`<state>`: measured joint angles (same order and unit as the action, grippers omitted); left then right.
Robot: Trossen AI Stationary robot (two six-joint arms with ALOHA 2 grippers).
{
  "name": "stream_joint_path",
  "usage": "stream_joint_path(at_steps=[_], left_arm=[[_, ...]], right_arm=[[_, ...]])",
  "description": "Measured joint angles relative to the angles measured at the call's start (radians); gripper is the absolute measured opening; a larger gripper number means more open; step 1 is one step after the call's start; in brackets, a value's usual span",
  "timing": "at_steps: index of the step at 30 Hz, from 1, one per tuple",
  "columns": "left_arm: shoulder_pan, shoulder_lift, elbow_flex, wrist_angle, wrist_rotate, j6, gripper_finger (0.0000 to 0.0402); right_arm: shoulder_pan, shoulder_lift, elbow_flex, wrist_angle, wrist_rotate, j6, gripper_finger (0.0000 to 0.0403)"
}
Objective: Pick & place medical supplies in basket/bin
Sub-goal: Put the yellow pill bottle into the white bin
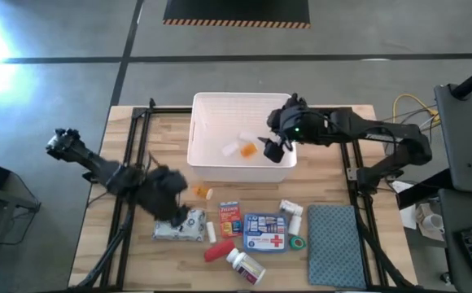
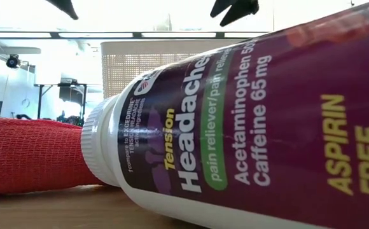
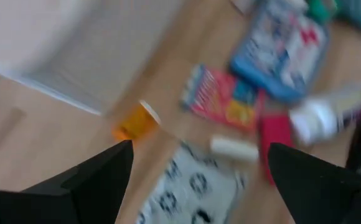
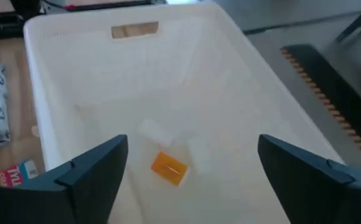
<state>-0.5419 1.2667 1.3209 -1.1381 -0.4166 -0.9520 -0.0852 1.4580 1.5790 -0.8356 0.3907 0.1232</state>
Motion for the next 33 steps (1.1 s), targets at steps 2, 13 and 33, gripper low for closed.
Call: stream_joint_path(at_steps=[2,13,33], left_arm=[[-0.06,-0.001,-0.08,0.065,-0.001,0.021,0.0347],[-0.04,-0.005,-0.498,0.39,-0.061,0.244,0.0347],[0.273,-0.009,-0.734,0.767,0.069,0.777,0.0347]], right_arm=[[0.007,-0.021,0.003,0.001,0.003,-0.017,0.0356],[0.042,-0.18,0.002,-0.083,0.042,0.061,0.0359],[0.075,-0.203,-0.001,-0.186,0.109,0.226,0.0359]])
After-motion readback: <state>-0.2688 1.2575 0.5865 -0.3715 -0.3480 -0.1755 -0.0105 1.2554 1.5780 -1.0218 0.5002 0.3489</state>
